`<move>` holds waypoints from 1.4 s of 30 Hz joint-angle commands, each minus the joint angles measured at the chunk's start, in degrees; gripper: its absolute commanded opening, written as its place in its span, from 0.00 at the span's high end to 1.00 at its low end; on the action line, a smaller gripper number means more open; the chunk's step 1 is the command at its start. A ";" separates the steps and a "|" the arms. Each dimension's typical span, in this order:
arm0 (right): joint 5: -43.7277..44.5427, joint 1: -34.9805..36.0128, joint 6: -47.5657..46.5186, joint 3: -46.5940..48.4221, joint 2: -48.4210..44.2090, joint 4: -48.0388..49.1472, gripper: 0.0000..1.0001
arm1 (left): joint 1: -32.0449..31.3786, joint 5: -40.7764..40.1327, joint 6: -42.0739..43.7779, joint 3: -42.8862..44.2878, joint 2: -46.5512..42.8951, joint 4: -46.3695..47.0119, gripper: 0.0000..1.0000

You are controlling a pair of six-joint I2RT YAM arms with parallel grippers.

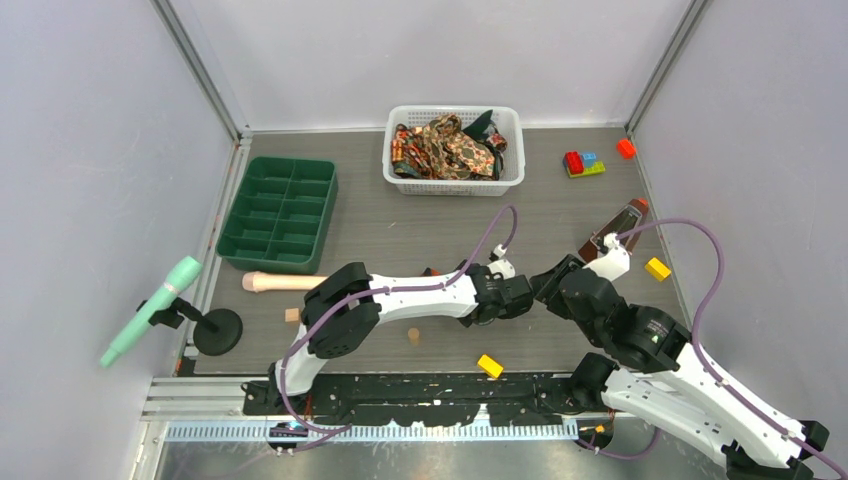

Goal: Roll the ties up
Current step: Roll the tie at the center of the board.

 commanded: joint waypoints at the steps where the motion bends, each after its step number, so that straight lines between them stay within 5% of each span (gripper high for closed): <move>1: -0.49 0.16 1.32 -0.98 -0.14 2.38 0.52 | -1.13 1.91 -0.70 0.38 -0.21 5.50 0.43; 21: -1.02 0.15 1.29 -1.53 -0.73 2.11 0.52 | -1.02 2.48 1.28 0.83 1.23 8.93 0.69; 42: 12.45 0.16 5.96 8.07 2.39 -13.26 0.50 | -0.67 0.56 1.54 -1.47 -2.41 10.30 0.63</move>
